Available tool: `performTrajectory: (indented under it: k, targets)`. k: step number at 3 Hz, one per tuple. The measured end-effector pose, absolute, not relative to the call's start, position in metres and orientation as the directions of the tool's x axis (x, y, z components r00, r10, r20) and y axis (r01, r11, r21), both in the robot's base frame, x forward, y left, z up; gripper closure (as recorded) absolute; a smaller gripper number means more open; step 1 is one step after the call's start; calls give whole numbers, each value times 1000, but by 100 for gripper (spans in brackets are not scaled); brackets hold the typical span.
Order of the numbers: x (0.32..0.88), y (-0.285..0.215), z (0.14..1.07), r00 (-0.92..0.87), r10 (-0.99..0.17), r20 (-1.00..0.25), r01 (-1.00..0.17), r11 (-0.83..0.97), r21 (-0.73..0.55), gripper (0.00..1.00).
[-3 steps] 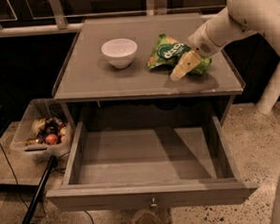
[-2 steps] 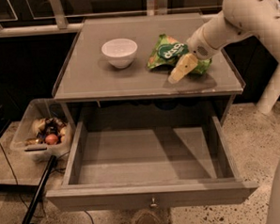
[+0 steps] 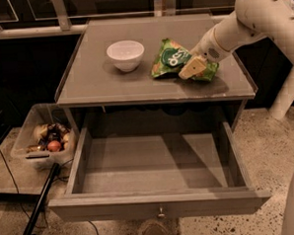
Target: Place green rice chip bag into top drawer
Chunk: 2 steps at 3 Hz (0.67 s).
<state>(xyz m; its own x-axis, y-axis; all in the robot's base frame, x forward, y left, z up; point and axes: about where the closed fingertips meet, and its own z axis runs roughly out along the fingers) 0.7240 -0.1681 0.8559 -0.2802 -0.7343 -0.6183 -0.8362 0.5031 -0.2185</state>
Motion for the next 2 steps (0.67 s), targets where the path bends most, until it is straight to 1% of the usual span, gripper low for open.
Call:
performTrajectory:
  k: [2]
  targets:
    - [724, -168, 856, -280, -734, -618, -836, 503, -218, 87]
